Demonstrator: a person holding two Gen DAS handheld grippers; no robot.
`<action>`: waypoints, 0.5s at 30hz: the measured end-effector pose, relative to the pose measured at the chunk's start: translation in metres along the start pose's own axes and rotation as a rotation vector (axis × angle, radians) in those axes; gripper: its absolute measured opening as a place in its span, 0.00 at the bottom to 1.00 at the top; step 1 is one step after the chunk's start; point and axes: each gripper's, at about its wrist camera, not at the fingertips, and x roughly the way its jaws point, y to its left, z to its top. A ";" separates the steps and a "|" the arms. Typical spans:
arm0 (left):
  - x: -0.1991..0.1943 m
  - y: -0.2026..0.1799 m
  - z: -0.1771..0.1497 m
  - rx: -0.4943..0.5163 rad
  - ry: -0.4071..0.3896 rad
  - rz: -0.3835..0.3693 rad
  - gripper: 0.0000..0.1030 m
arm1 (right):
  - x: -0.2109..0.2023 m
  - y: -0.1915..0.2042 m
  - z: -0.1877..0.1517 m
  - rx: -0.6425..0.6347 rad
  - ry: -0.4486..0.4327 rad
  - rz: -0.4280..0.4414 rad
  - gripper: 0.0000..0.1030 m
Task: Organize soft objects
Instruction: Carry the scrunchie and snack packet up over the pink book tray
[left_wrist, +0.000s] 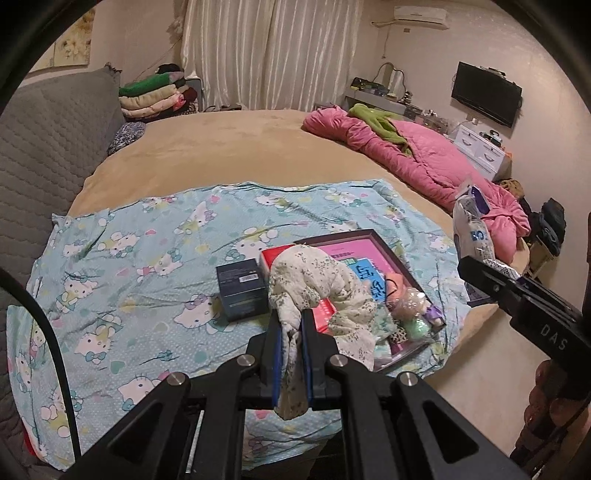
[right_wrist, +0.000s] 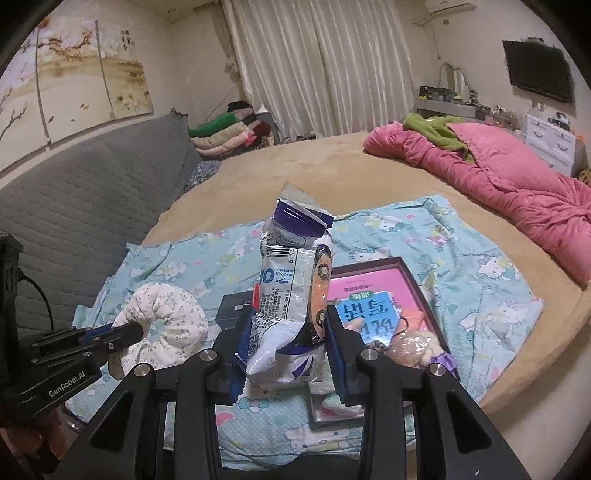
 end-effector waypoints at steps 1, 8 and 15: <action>-0.001 -0.004 0.000 0.003 0.001 -0.009 0.09 | -0.003 -0.001 0.000 0.004 -0.003 -0.002 0.36; 0.002 -0.034 0.006 0.043 0.002 -0.038 0.09 | -0.026 -0.026 0.003 0.045 -0.037 -0.028 0.36; 0.016 -0.062 0.012 0.077 0.012 -0.069 0.09 | -0.036 -0.051 0.004 0.069 -0.059 -0.071 0.36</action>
